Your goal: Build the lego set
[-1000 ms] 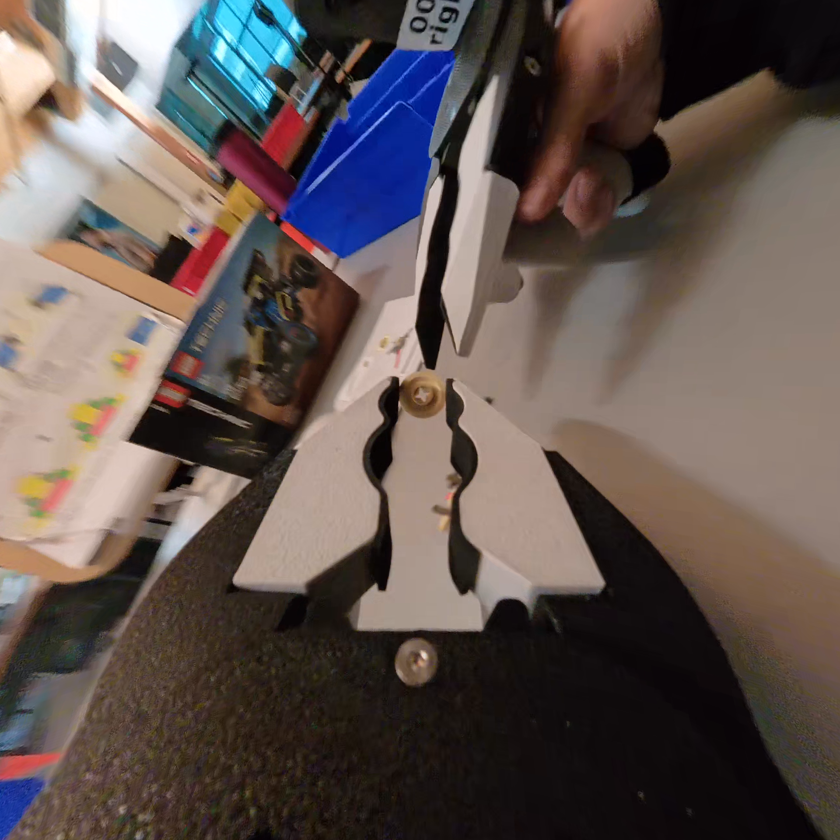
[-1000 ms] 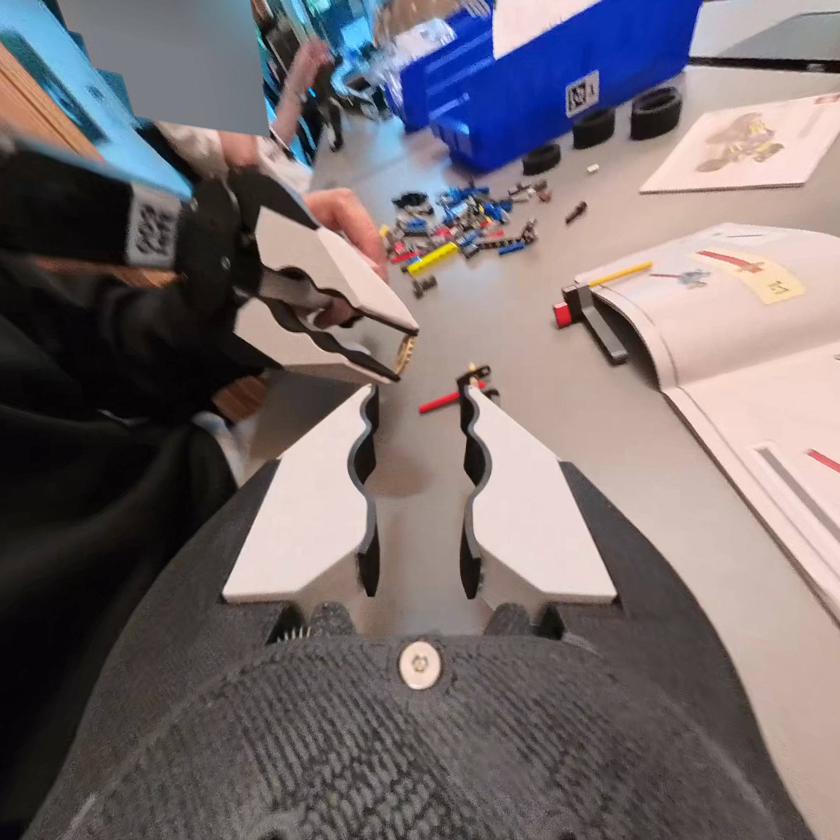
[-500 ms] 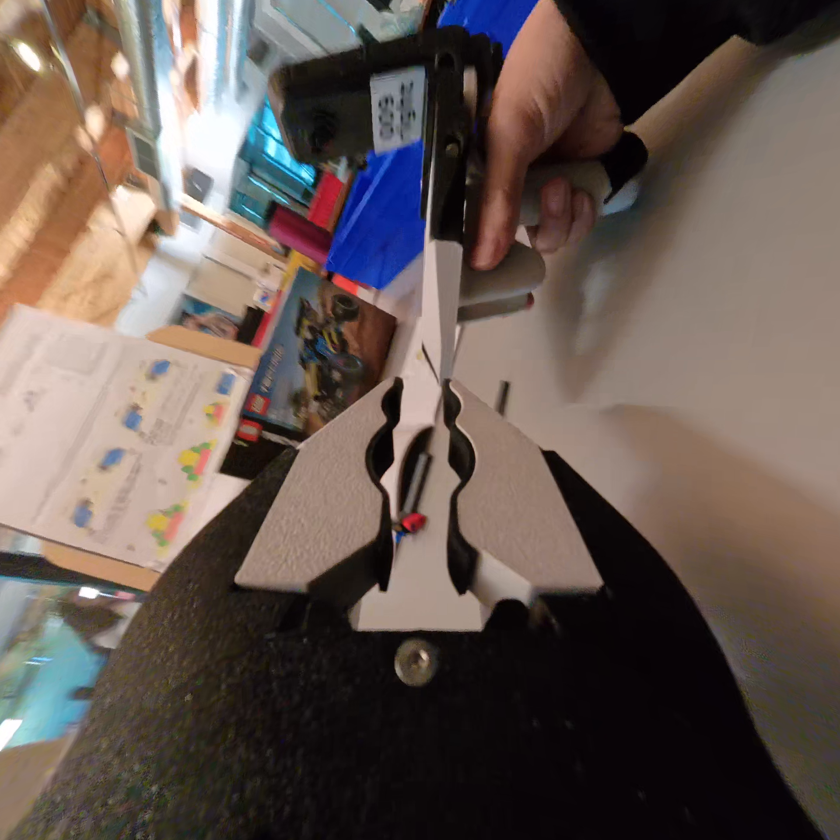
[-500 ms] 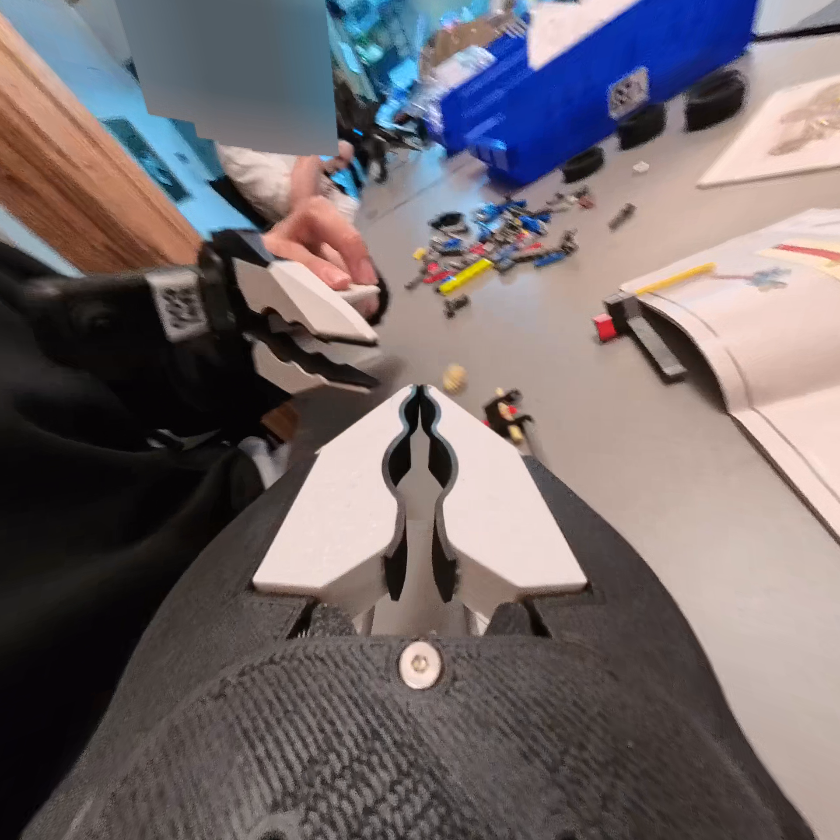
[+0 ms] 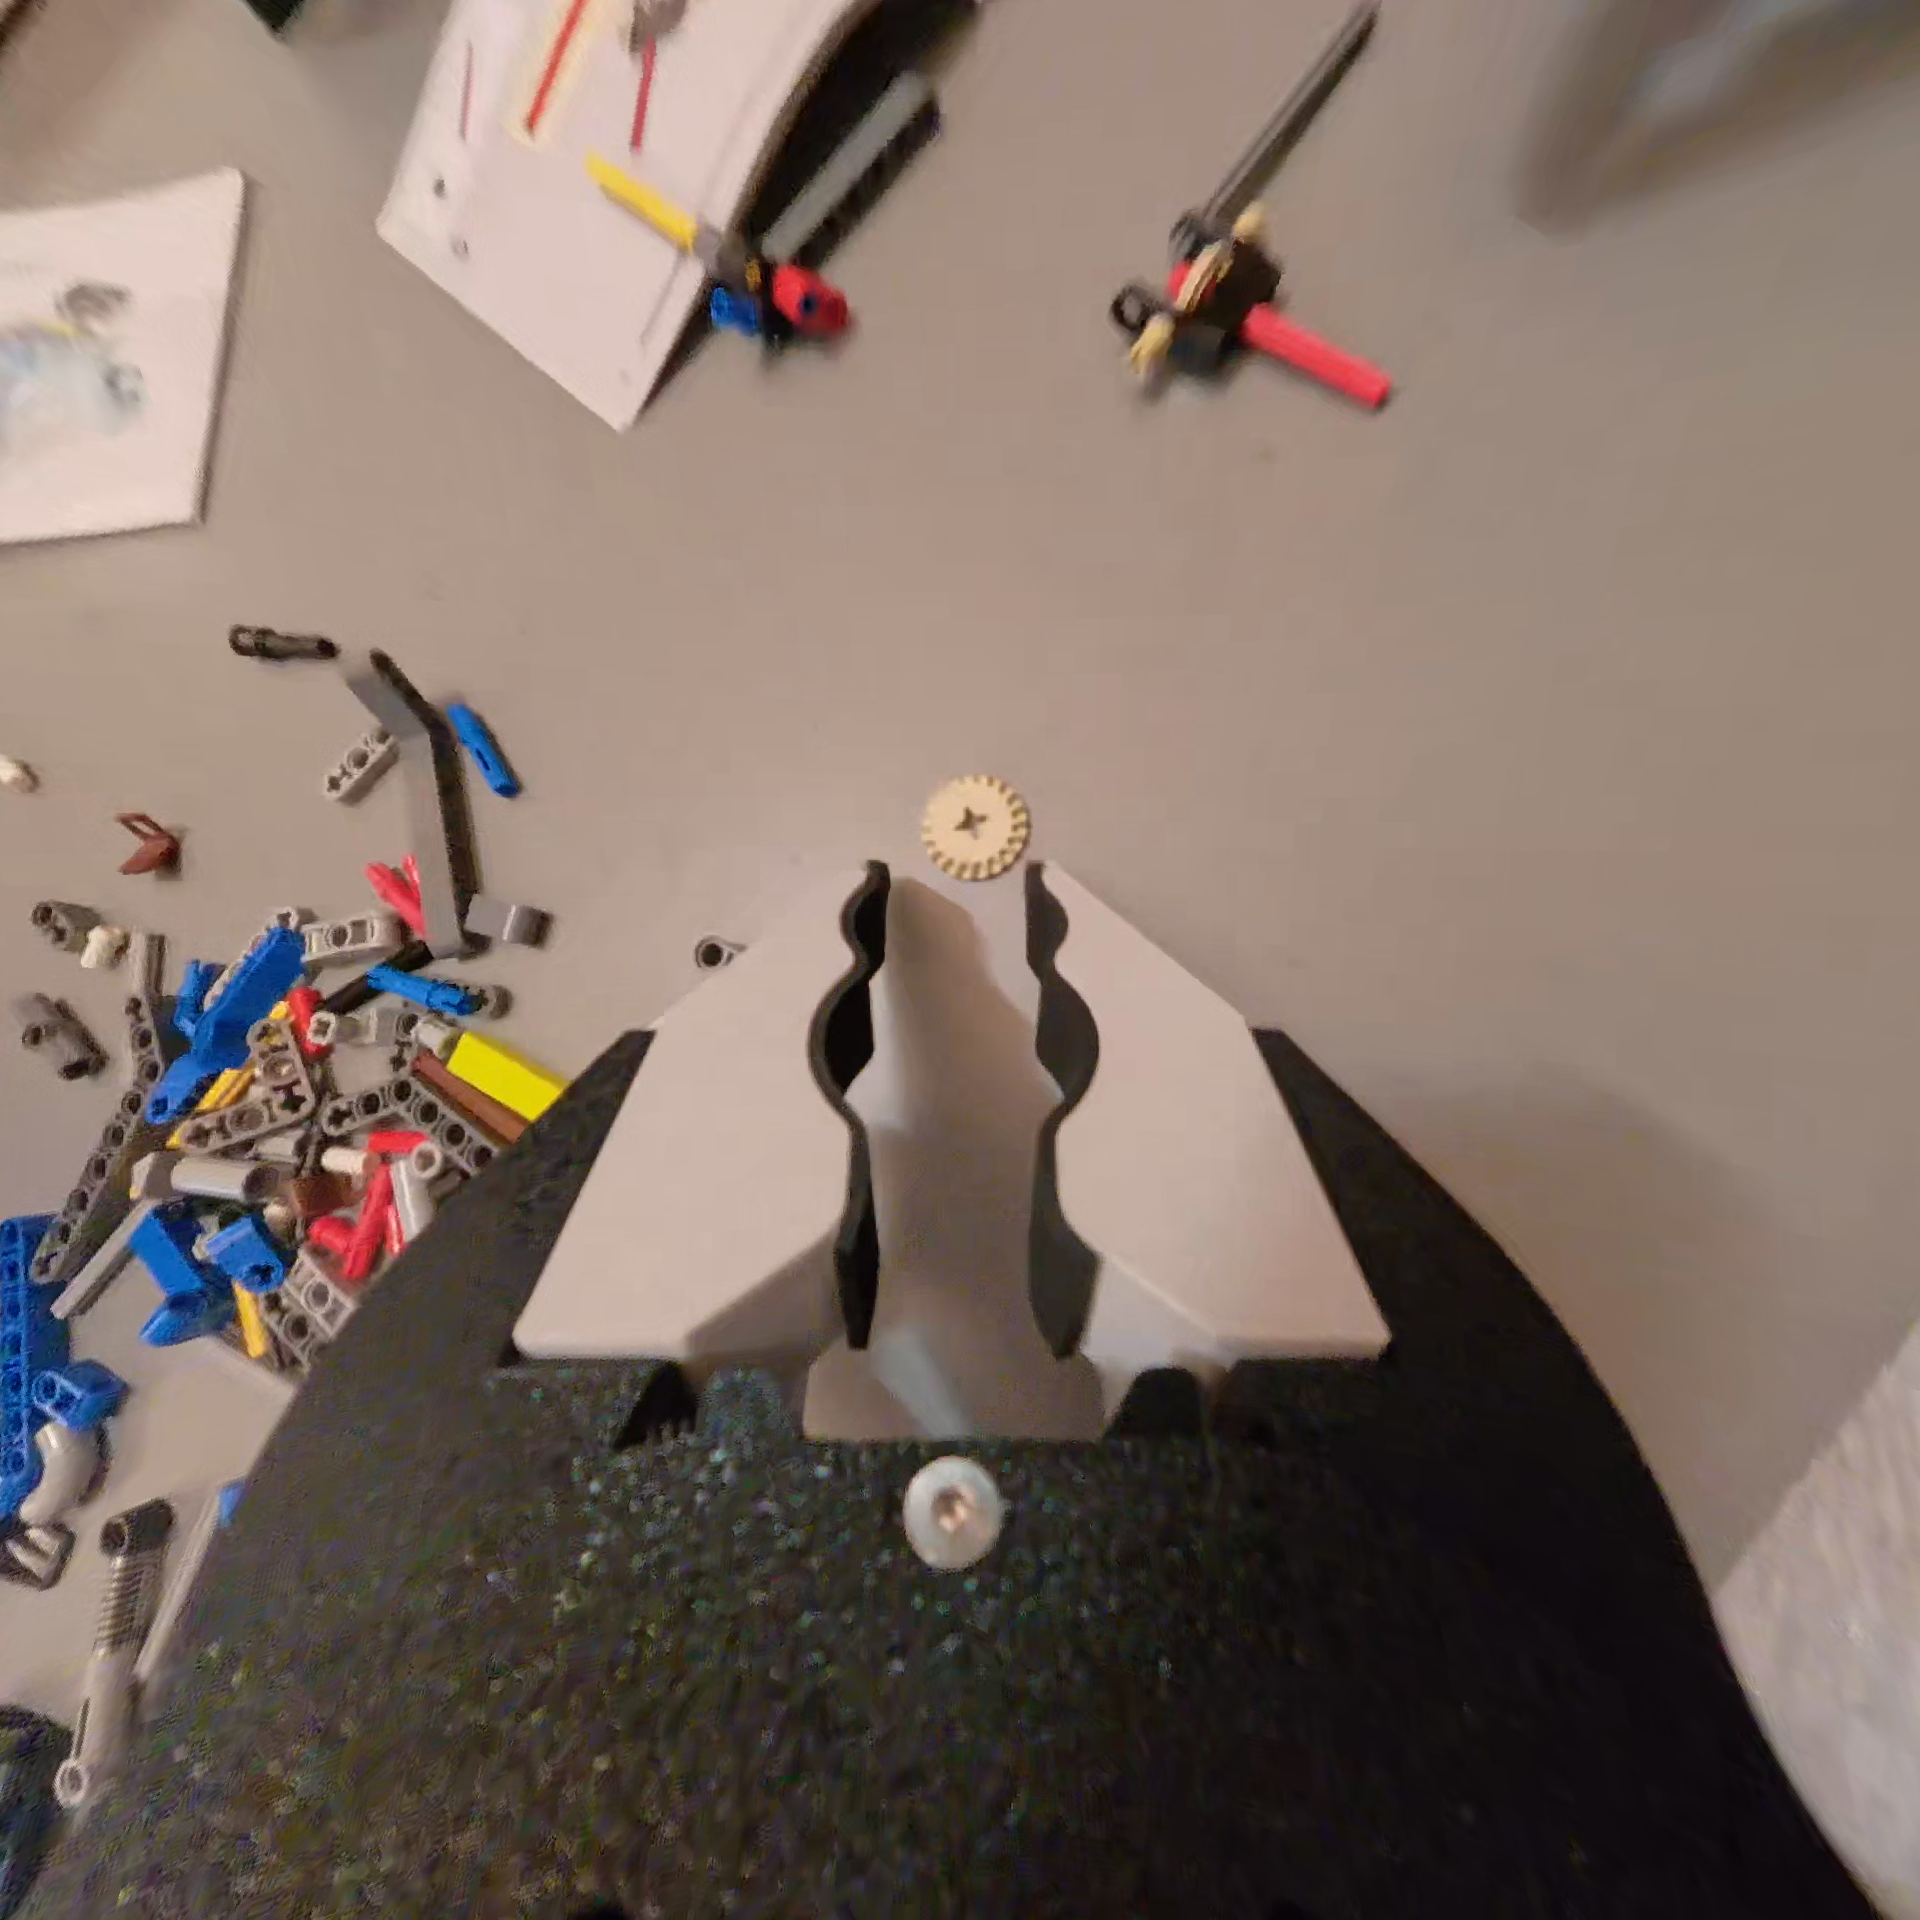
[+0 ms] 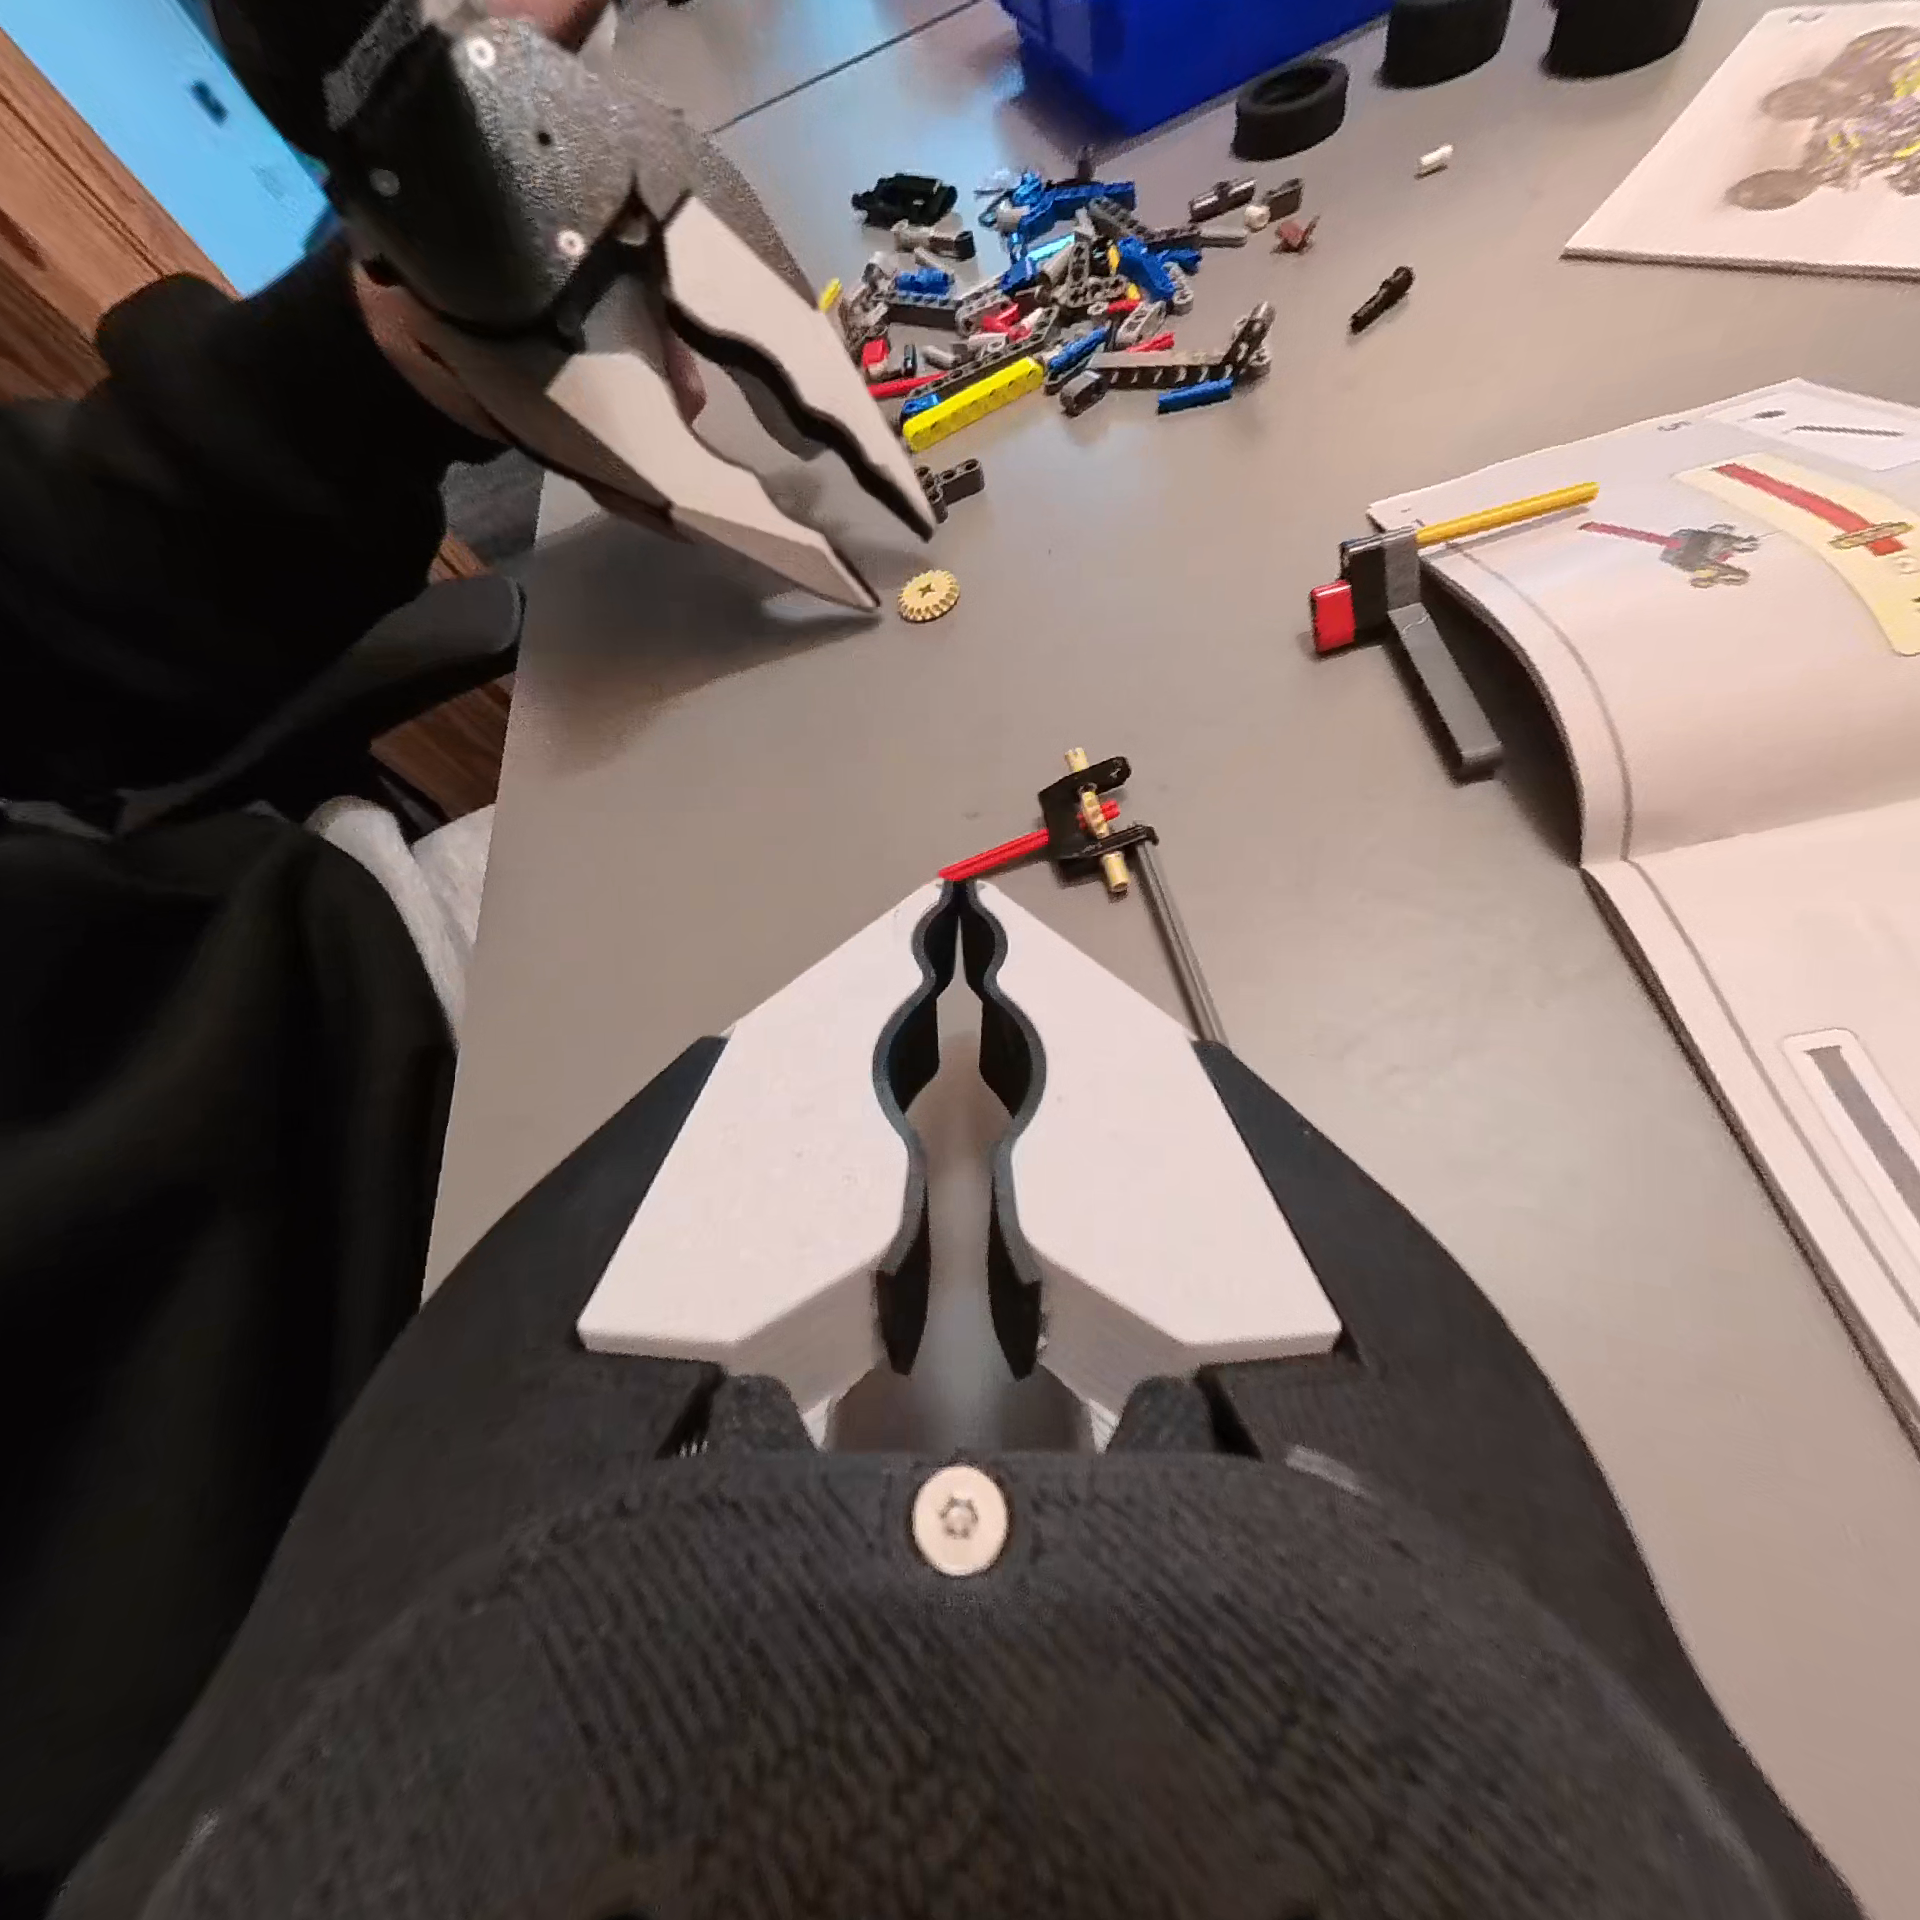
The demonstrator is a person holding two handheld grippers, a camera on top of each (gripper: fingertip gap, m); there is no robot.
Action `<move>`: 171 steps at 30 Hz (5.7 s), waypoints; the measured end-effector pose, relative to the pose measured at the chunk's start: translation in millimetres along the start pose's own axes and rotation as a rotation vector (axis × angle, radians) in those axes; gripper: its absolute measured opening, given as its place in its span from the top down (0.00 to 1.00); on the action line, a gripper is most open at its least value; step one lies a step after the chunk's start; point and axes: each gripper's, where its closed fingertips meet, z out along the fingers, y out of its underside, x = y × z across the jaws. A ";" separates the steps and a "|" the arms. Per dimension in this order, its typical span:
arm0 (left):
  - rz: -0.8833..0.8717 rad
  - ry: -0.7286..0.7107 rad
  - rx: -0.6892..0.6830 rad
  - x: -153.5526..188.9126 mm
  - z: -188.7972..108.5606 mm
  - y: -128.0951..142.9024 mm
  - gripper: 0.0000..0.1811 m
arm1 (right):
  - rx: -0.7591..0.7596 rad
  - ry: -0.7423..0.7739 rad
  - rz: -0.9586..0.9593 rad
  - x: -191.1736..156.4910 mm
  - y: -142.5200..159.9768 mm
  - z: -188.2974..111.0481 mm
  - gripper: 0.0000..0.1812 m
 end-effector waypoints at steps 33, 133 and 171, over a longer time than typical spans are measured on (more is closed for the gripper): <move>-0.027 0.062 0.060 7.2 34.4 -33.5 0.92 | -0.021 0.177 0.057 31.1 15.5 -57.7 0.89; 0.951 -0.396 0.103 22.7 32.6 -140.0 0.90 | 0.178 0.085 -0.002 23.0 -48.7 12.6 0.91; 0.791 -0.391 0.263 21.4 25.2 -139.6 0.90 | 0.314 0.183 0.089 12.4 -57.8 8.9 1.00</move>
